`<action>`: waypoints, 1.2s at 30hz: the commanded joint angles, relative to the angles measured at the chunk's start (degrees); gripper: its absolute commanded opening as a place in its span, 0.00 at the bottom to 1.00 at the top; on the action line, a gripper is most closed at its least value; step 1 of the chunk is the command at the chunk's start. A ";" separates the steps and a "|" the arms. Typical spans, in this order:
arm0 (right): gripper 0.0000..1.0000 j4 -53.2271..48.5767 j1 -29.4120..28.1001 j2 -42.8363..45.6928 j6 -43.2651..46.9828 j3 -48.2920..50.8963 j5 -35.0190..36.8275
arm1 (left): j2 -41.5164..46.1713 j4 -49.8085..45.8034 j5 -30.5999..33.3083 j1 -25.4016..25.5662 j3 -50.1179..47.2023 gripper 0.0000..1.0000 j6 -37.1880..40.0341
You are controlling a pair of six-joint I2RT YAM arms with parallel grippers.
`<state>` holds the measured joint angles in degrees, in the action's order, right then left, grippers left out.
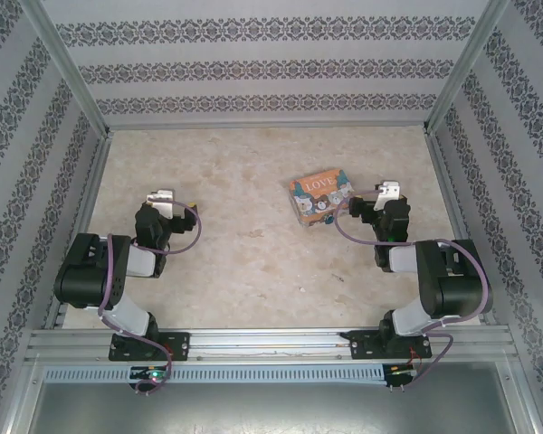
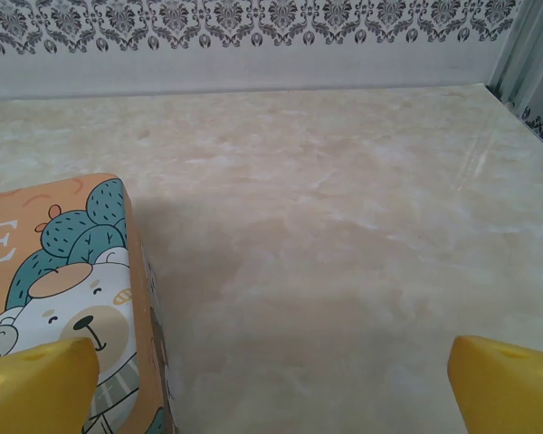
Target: Unlock the padlock with the key
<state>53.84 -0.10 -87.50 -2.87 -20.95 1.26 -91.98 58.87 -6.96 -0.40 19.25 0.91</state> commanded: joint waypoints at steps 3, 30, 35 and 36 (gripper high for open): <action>0.98 1.97 0.47 -0.37 -0.91 0.21 1.06 | 0.54 1.78 -2.53 -0.39 -0.40 0.99 1.11; 0.98 2.49 0.45 0.09 -0.97 0.65 1.61 | 1.45 -0.93 7.35 -0.40 0.91 0.99 -2.45; 0.99 -0.65 0.45 4.02 -1.36 0.78 2.49 | 9.00 -7.57 9.80 -0.40 0.98 0.99 -3.03; 0.98 -2.26 0.45 5.37 -1.26 0.61 2.40 | 10.85 -10.05 9.77 -0.39 1.43 0.99 -3.02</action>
<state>52.84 -0.10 -85.76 -3.11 -20.51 2.57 -85.56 53.84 1.34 -0.40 20.16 -0.97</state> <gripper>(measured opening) 0.984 0.993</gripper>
